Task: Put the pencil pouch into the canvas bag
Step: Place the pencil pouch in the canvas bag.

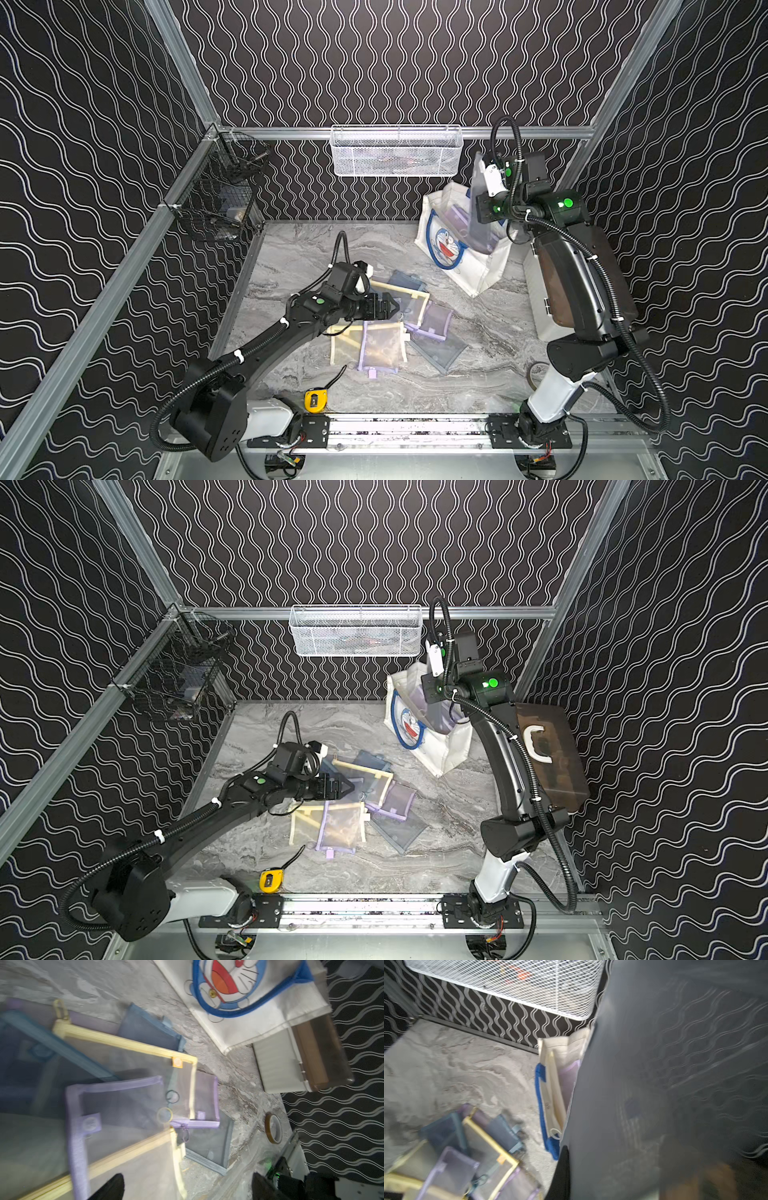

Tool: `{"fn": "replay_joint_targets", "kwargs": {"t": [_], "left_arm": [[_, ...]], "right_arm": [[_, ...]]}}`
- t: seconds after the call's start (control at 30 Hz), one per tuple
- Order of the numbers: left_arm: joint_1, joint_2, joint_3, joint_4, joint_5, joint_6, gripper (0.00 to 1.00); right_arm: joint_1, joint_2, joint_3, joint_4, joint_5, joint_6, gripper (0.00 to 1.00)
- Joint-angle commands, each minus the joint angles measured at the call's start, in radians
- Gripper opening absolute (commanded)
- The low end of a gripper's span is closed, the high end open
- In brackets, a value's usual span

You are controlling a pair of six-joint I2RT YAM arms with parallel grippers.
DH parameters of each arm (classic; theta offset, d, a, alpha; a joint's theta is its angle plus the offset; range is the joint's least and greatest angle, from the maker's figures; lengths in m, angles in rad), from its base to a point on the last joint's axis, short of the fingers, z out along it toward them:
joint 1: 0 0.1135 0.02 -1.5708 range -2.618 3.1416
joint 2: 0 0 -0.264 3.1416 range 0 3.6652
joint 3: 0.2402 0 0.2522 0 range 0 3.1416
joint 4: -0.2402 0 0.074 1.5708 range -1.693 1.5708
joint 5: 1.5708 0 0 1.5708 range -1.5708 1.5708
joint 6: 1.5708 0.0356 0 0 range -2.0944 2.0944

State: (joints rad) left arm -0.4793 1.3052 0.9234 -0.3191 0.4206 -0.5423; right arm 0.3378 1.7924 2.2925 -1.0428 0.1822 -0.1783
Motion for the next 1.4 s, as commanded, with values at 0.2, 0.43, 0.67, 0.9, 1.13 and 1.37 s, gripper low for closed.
{"fn": "replay_joint_targets", "kwargs": {"t": [0.2,0.43,0.67,0.9,1.13,1.37], "left_arm": [[-0.041,-0.050,0.014,0.062,0.085,0.064,0.99],[-0.042,-0.062,0.012,0.041,0.072,0.080,0.99],[-0.040,-0.072,0.015,0.011,0.055,0.091,0.99],[-0.040,-0.070,0.025,-0.010,0.023,0.077,0.99],[-0.039,-0.080,-0.002,0.035,0.009,0.032,0.99],[-0.039,-0.091,-0.019,0.041,0.000,0.030,0.99]], "right_arm": [[-0.060,0.129,0.027,0.121,0.033,-0.208,0.00],[-0.060,0.138,-0.119,0.139,-0.063,-0.183,0.00],[-0.075,0.186,-0.176,0.129,-0.127,-0.141,0.00],[-0.102,0.318,-0.105,0.099,-0.195,-0.081,0.00],[-0.107,0.353,-0.039,0.106,-0.194,-0.007,0.32],[-0.107,0.313,-0.073,0.154,-0.206,0.063,0.41]]}}
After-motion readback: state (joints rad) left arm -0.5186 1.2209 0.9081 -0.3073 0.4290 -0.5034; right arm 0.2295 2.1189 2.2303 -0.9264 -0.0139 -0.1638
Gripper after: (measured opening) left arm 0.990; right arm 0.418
